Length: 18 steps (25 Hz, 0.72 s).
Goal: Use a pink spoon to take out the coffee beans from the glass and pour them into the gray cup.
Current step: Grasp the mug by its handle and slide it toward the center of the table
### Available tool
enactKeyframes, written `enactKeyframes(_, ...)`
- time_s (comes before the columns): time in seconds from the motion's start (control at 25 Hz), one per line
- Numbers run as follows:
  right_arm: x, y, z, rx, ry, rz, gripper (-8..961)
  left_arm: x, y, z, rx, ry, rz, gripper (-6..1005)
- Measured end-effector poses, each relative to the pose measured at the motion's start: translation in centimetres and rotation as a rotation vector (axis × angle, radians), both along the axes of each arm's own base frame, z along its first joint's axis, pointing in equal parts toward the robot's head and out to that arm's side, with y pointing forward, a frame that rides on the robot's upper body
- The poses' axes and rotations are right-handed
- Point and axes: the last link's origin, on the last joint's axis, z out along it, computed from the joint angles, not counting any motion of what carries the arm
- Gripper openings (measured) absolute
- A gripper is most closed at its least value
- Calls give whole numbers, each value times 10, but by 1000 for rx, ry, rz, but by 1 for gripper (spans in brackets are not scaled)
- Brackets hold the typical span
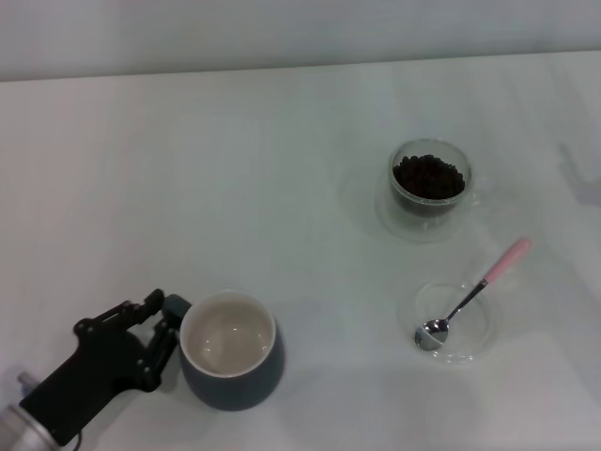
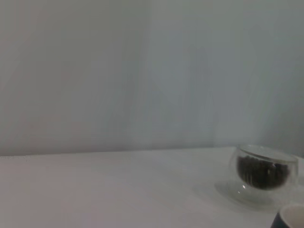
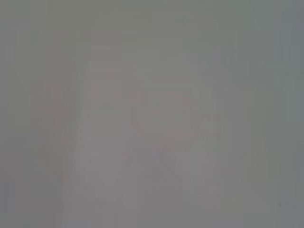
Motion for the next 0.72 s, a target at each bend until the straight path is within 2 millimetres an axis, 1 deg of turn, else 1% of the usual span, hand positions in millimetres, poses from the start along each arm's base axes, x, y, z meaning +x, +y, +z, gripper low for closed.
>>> enactKeyframes(0.28, 0, 0, 0, -1, 0, 2, 743, 9, 13, -9, -40, 38, -37, 257)
enactKeyframes(0.72, -1, 1, 0, -2, -1, 4, 742, 20, 34, -14, -53, 68, -66, 258)
